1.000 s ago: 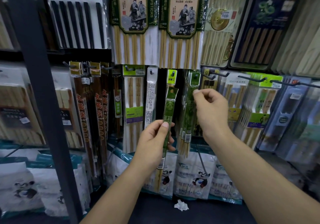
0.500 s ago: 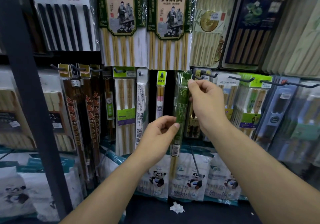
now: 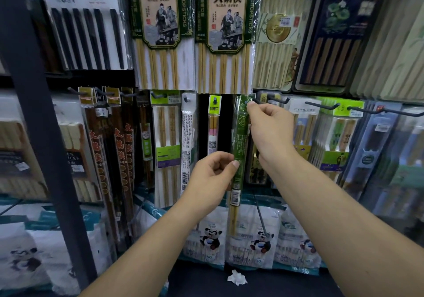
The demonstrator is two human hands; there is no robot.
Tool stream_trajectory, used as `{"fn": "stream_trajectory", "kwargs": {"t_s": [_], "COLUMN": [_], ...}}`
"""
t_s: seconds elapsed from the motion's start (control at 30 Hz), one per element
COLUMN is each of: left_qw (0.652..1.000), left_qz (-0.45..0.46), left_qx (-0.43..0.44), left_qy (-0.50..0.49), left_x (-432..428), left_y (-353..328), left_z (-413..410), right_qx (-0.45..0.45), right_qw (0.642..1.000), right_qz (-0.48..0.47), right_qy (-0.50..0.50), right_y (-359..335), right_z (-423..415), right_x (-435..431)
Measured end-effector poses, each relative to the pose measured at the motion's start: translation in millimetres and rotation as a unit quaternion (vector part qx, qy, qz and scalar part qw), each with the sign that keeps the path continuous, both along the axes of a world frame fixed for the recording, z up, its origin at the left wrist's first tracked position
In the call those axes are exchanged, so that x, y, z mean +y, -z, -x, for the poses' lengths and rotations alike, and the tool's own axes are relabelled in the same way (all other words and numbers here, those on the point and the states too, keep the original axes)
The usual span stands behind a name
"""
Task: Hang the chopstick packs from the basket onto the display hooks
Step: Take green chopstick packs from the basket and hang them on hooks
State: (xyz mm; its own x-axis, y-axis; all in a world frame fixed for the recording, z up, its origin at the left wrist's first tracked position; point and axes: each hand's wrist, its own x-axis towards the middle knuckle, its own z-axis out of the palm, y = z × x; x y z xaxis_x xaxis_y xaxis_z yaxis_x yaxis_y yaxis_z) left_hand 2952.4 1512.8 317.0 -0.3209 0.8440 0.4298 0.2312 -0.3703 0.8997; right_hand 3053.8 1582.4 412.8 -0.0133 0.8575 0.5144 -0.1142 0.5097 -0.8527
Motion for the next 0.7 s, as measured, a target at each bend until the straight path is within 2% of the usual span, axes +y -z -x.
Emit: {"fn": "stream_trajectory", "kwargs": {"t_s": [0.3,0.5,0.57,0.7], "left_qw": [1.0,0.998,0.996,0.974], "left_qz": [0.009,0.05,0.053,-0.005], "left_qx": [0.017,0.04,0.077,0.197], "left_qy": [0.001,0.003,-0.01,-0.113], "left_x": [0,0,0,1], "left_y": [-1,-6,-13,-30], "left_z": [-1,2,4,8], "right_qx": [0.003,-0.037,-0.053,-0.079], "right_qw": [1.0,0.998,0.997,0.992], "right_qz": [-0.012,-0.041,-0.06,-0.091], "right_qy": [0.012,0.022,0.021,0.023], "right_y": [8,17,20,35], "right_z": [3,-1,-8,-21], "right_x": [11,19,17,12]}}
